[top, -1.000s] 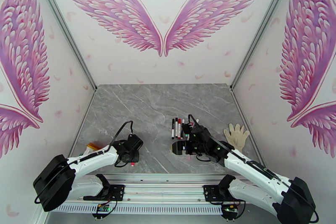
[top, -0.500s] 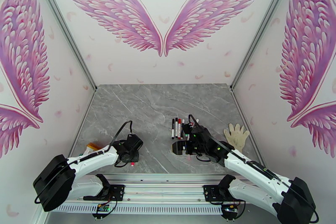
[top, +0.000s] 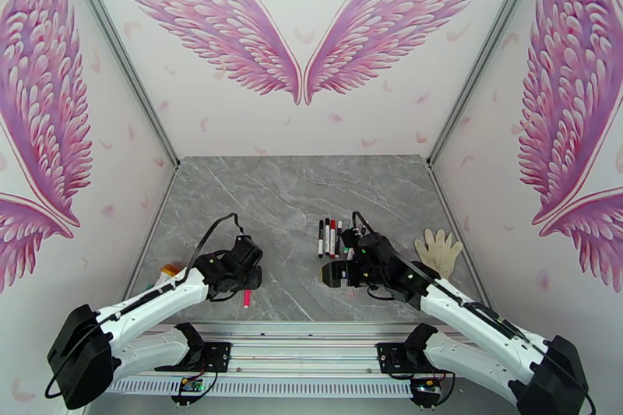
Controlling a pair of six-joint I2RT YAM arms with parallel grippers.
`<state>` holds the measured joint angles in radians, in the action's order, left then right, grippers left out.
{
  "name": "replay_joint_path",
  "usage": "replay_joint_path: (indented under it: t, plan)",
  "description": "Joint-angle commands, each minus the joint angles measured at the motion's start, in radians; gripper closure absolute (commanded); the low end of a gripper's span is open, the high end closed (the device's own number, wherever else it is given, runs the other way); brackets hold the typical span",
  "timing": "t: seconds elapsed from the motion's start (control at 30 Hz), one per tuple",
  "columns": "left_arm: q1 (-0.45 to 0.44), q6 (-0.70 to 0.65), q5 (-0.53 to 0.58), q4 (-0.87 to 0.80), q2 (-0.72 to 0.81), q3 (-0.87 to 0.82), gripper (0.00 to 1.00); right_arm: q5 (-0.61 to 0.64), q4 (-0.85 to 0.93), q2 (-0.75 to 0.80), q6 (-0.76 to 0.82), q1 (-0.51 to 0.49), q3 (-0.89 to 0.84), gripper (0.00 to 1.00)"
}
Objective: Open the pen caps
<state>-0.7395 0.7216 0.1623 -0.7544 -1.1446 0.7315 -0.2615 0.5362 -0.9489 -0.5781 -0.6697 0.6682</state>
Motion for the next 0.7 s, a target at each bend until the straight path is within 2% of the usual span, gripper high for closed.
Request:
replay_joint_path:
  t: [0.0, 0.2, 0.43, 0.67]
  plan:
    - [0.007, -0.026, -0.028, -0.049, -0.011, 0.102, 0.5, 0.041, 0.073, 0.04, 0.023, -0.004, 0.068, 0.01]
    - [0.008, -0.056, -0.075, -0.005, -0.159, 0.256, 0.5, 0.086, 0.139, 0.079, 0.037, -0.004, 0.114, 0.01]
    - [0.002, -0.073, -0.05, 0.039, -0.38, 0.436, 0.51, 0.074, 0.167, 0.088, 0.058, -0.004, 0.13, 0.01]
    - [-0.004, -0.07, -0.104, 0.079, -0.614, 0.614, 0.52, 0.1, 0.194, 0.096, 0.069, -0.004, 0.131, 0.01]
